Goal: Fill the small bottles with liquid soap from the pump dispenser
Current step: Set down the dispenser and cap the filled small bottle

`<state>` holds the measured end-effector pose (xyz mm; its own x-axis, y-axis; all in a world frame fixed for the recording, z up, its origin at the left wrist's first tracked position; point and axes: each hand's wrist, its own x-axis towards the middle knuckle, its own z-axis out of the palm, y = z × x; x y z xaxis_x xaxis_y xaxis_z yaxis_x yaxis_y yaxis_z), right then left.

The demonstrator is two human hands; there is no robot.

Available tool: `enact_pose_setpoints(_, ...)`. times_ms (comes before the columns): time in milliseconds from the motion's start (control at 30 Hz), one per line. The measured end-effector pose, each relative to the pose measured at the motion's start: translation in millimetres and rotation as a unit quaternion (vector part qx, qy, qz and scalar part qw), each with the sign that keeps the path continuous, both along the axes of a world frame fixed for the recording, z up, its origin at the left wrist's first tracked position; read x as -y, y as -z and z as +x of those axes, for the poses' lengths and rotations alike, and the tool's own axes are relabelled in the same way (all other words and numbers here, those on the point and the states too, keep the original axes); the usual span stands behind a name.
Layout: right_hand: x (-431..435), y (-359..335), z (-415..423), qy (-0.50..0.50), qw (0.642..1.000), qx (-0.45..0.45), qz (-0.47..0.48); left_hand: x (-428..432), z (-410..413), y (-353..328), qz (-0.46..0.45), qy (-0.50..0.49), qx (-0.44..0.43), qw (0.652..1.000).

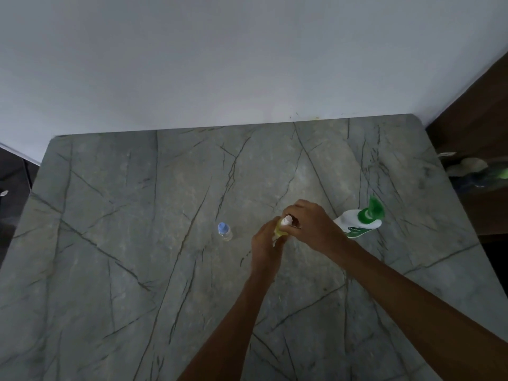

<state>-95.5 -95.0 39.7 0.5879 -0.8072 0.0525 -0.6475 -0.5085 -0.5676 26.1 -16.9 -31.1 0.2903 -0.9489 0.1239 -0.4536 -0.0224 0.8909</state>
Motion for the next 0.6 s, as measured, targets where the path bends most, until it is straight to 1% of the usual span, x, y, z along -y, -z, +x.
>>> enact_pose_setpoints(67,1,5,-2,0.006,0.999,0.019,0.027,2,2,1,0.000,0.006,0.000,1.000)
enact_pose_setpoints(167,-9,6,-14,0.063,0.992,0.054,0.100,3,5,6,-0.018,0.004,-0.005,1.000)
enact_pose_setpoints(267,-33,5,-34,0.127,0.982,0.097,0.099,4,5,11,-0.014,0.002,-0.003,1.000)
enact_pose_setpoints(400,-73,3,-65,0.177,0.972,0.107,0.116,5,1,12,-0.012,-0.012,0.020,1.000)
enact_pose_setpoints(500,-99,1,-81,0.203,0.958,0.130,0.154,2,1,15,0.010,-0.016,0.012,1.000)
enact_pose_setpoints(600,-117,0,-88,0.241,0.941,0.151,0.182,-12,3,17,0.063,-0.031,0.014,0.997)
